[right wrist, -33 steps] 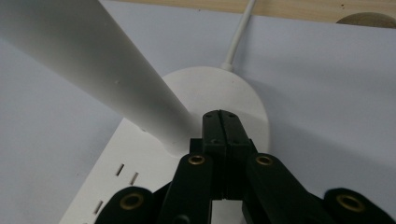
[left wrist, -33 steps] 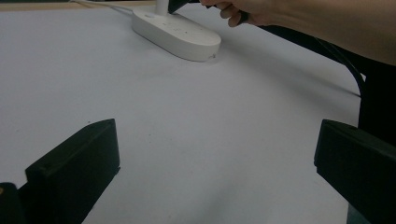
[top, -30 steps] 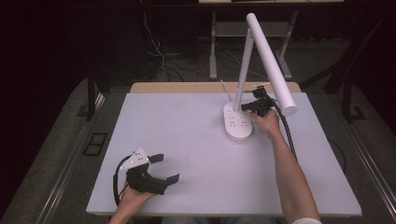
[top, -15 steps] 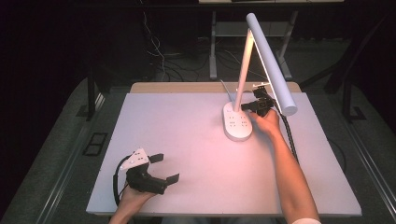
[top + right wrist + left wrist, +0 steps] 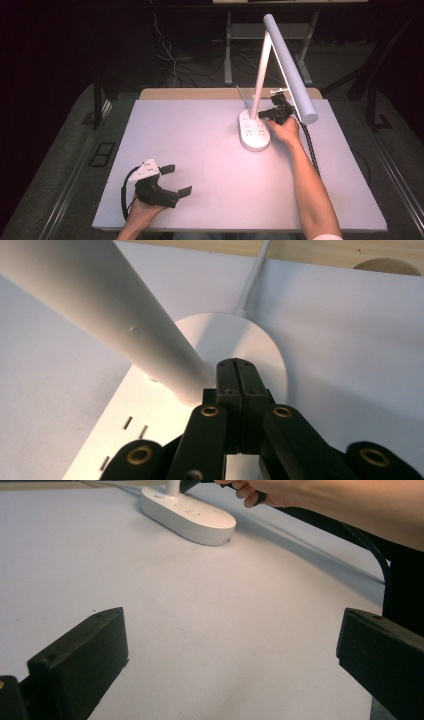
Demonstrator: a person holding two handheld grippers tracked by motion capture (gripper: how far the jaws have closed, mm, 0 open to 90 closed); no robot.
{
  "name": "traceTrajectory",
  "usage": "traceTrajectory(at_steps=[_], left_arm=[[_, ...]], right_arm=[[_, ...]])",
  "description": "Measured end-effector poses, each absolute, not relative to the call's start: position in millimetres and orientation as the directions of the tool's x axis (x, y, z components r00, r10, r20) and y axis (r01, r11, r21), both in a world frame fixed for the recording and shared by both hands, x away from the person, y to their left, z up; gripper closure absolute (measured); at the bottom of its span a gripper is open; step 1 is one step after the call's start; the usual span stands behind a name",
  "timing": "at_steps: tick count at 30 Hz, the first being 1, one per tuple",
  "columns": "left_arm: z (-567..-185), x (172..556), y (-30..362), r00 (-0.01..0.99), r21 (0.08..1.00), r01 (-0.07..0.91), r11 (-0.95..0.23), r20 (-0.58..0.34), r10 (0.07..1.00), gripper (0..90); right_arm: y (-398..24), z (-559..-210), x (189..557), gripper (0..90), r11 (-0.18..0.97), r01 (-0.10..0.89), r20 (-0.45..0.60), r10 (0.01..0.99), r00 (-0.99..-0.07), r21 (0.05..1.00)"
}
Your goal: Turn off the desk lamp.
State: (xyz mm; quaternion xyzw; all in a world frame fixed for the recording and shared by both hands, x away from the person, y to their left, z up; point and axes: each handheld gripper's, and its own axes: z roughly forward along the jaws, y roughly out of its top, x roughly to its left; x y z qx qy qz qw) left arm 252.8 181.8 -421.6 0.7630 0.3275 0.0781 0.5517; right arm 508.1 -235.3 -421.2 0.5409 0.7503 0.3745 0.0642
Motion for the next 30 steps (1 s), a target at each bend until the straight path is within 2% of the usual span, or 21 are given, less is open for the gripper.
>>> traceTrajectory(at_steps=[17,30], left_arm=[[-421.4,252.1,181.4,0.776,0.894,0.410,-0.180,-0.238,0.584,0.0],[-421.5,252.2,180.4,0.778,0.893,0.411,-0.183,-0.239,0.581,0.0]], right_arm=[[-233.8,-422.3,506.8,90.0,0.141,0.756,0.306,0.855,-0.419,0.639],[-235.9,-426.2,503.9,90.0,0.099,0.757,0.335,0.854,-0.398,0.646]])
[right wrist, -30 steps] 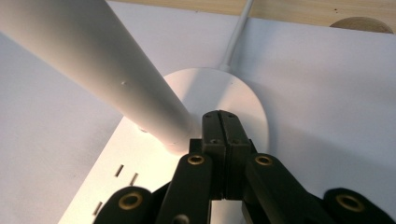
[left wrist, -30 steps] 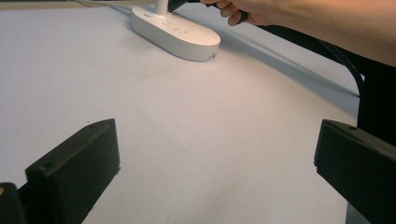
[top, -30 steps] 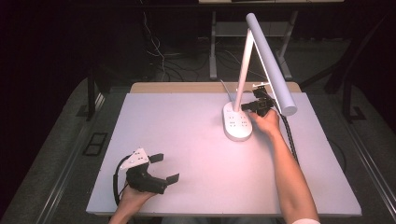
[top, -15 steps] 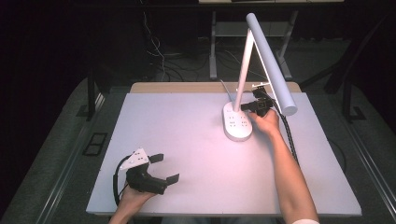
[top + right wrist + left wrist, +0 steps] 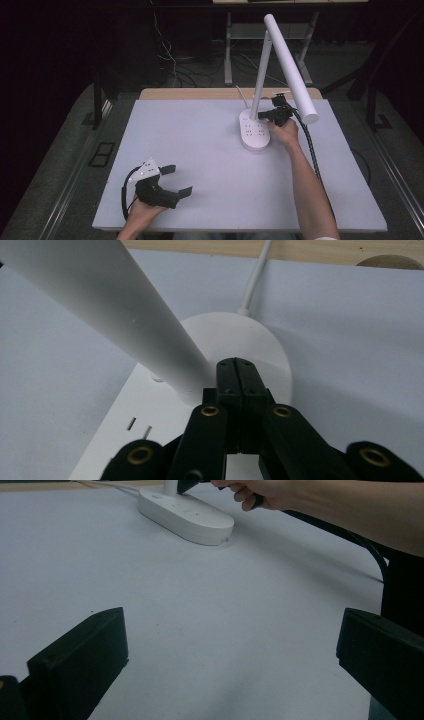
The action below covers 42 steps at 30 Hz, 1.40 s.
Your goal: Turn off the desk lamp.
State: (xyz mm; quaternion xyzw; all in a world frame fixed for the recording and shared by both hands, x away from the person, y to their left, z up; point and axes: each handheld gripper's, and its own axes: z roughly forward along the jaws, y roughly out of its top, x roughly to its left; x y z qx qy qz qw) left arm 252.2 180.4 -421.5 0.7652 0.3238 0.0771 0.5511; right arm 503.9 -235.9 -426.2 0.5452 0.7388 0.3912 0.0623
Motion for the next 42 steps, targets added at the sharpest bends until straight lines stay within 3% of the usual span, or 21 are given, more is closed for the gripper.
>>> traceTrajectory(at_steps=[9,34,35,39,42], left_arm=[[-421.9,253.5,182.5,0.776,0.893,0.414,-0.177,-0.244,0.582,0.0],[-422.1,252.9,180.6,0.777,0.893,0.413,-0.179,-0.243,0.581,0.0],[-421.9,252.8,180.5,0.777,0.893,0.413,-0.181,-0.242,0.581,0.0],[-421.8,252.7,179.9,0.778,0.893,0.412,-0.180,-0.242,0.580,0.0],[-421.7,252.7,179.4,0.778,0.892,0.412,-0.183,-0.241,0.580,0.0]], right_arm=[[-239.9,-428.2,501.1,90.0,0.037,0.758,0.383,0.847,-0.369,0.651],[-262.8,-400.5,479.3,89.8,0.069,0.708,0.339,0.843,-0.419,0.703],[-264.3,-398.5,477.8,84.5,0.072,0.707,0.337,0.842,-0.422,0.704],[-269.7,-390.6,471.5,81.1,0.077,0.700,0.330,0.842,-0.427,0.710],[-273.9,-385.9,466.6,73.4,0.080,0.696,0.326,0.842,-0.431,0.713]])
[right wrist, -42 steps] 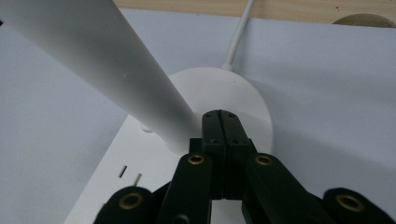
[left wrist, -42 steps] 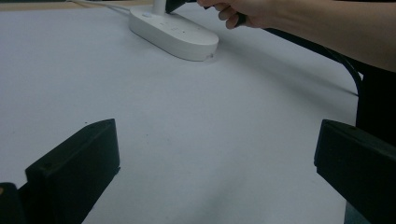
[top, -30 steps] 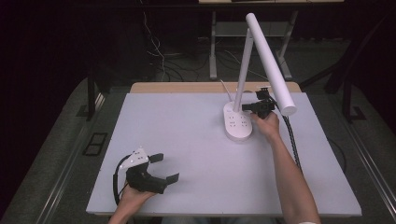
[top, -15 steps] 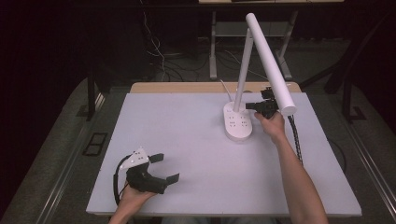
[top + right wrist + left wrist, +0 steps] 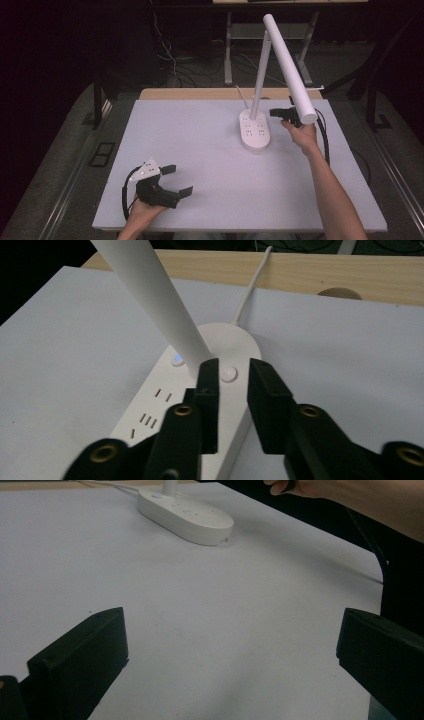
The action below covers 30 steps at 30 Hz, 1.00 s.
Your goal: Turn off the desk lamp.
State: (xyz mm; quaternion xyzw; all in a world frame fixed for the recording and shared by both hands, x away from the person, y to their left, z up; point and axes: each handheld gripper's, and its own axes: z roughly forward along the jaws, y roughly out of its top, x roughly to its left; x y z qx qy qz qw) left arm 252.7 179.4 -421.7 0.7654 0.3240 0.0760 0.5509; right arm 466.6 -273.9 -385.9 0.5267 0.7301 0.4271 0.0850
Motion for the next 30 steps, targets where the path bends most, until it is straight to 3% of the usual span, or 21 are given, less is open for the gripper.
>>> traceTrajectory(at_steps=[9,16,19,20,30], left_arm=[[-421.9,252.9,178.5,0.781,0.892,0.410,-0.189,-0.236,0.579,0.0],[-422.1,253.2,178.7,0.780,0.892,0.411,-0.188,-0.237,0.580,0.0],[-422.1,253.0,177.8,0.782,0.892,0.409,-0.191,-0.235,0.578,0.0],[-422.1,252.8,177.5,0.781,0.893,0.409,-0.190,-0.235,0.578,0.0],[-421.5,251.8,176.7,0.784,0.893,0.408,-0.188,-0.237,0.574,0.0]], right_arm=[[-283.8,-375.9,443.0,52.6,0.067,0.687,0.320,0.849,-0.421,0.724],[-280.7,-372.8,418.8,14.5,0.108,0.683,0.314,0.829,-0.463,0.723],[-278.8,-372.0,406.0,7.5,0.130,0.670,0.313,0.809,-0.498,0.731],[-278.5,-372.3,401.6,0.0,0.130,0.661,0.322,0.793,-0.517,0.739],[-273.8,-368.3,362.4,0.6,0.154,0.614,0.320,0.742,-0.589,0.774]])
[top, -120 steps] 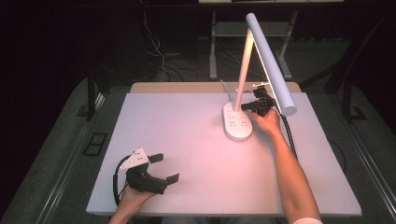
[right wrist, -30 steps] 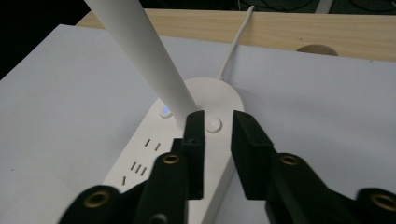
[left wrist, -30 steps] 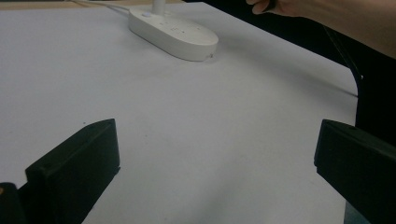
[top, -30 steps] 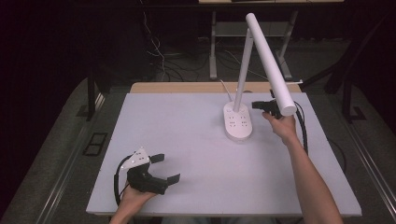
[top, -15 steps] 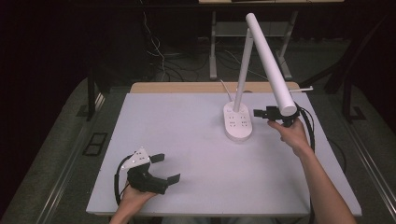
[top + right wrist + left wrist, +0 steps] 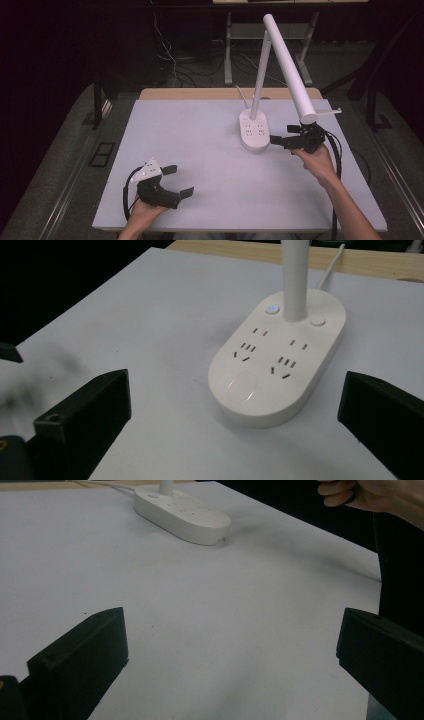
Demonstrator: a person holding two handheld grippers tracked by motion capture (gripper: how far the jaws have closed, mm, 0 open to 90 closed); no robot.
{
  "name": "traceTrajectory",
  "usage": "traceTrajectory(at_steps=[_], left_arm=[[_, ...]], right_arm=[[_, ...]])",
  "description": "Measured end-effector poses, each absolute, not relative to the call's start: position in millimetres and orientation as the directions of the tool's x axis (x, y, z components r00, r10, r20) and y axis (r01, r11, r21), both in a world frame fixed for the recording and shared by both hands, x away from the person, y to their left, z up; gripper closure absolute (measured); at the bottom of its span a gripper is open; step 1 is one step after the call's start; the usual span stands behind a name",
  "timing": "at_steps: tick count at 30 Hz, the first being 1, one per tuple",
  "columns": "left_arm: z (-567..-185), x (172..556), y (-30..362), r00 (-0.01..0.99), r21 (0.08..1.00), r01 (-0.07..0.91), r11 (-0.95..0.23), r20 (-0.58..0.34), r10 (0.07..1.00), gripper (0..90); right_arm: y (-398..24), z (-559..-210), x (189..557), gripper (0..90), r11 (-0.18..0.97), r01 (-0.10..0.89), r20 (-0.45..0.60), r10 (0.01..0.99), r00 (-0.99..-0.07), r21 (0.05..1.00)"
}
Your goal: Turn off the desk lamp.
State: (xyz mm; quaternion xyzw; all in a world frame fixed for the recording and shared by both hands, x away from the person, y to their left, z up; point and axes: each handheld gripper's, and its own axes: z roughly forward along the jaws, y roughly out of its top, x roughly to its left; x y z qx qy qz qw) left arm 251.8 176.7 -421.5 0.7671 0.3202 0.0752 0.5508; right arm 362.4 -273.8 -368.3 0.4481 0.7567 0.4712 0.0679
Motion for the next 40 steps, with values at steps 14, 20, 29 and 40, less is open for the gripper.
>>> traceTrajectory(at_steps=[14,20,29,40], left_arm=[[-421.2,251.9,177.6,0.783,0.894,0.407,-0.187,-0.237,0.575,0.0],[-421.4,251.7,177.1,0.784,0.893,0.408,-0.188,-0.237,0.574,0.0],[-421.3,251.1,177.8,0.784,0.892,0.409,-0.191,-0.236,0.575,0.0],[-421.4,251.3,176.7,0.784,0.891,0.412,-0.192,-0.239,0.574,0.0]], right_arm=[[-275.6,-368.4,313.4,0.6,0.161,0.570,0.311,0.703,-0.639,0.806],[-280.7,-378.5,291.4,0.6,0.143,0.561,0.309,0.712,-0.631,0.816],[-284.3,-394.9,259.9,0.7,0.132,0.557,0.308,0.718,-0.625,0.820],[-291.3,-417.4,235.5,0.7,0.133,0.560,0.301,0.731,-0.613,0.818]])
